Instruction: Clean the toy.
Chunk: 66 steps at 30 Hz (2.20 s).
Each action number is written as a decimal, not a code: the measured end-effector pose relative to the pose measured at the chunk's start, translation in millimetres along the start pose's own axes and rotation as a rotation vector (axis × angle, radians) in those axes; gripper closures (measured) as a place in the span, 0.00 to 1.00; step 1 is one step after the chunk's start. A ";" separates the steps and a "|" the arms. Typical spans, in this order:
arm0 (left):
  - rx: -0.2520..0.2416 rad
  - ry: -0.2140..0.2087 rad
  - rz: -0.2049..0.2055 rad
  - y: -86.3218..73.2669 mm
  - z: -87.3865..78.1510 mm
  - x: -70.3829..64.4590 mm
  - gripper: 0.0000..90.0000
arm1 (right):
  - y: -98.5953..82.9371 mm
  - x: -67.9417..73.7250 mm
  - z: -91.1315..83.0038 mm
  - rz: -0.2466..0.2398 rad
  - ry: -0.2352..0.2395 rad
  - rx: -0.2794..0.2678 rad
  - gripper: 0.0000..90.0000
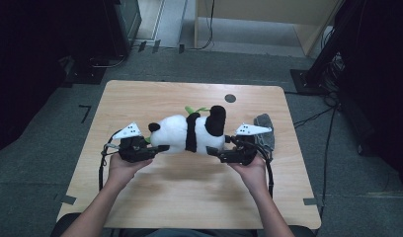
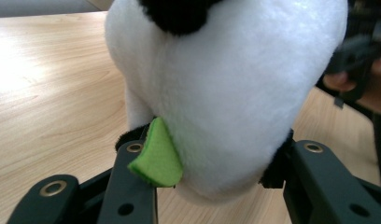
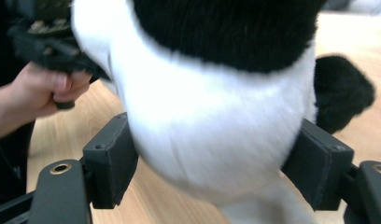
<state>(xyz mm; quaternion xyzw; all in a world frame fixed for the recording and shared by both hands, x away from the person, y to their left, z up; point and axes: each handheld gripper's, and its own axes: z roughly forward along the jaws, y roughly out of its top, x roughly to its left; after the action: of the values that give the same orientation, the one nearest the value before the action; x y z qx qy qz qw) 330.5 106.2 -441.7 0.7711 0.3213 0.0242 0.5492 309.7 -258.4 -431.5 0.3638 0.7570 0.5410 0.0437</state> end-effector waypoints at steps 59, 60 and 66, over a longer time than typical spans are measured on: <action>0.078 -0.045 -0.062 -3.9 6.5 6.5 0.53 | -4.9 2.8 -2.6 -0.165 -0.026 0.092 0.27; 0.084 -0.048 -0.073 -3.4 6.6 6.7 0.53 | -5.2 4.3 -0.6 -0.183 -0.038 0.112 0.25; 0.084 -0.031 -0.079 -2.6 5.4 7.4 0.53 | -8.9 10.8 7.5 -0.257 -0.105 0.190 0.34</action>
<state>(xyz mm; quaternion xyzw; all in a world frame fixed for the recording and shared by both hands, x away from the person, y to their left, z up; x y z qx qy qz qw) 337.2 106.1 -448.5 0.7803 0.3438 -0.0231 0.5219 300.8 -247.4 -438.7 0.2941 0.8418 0.4371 0.1173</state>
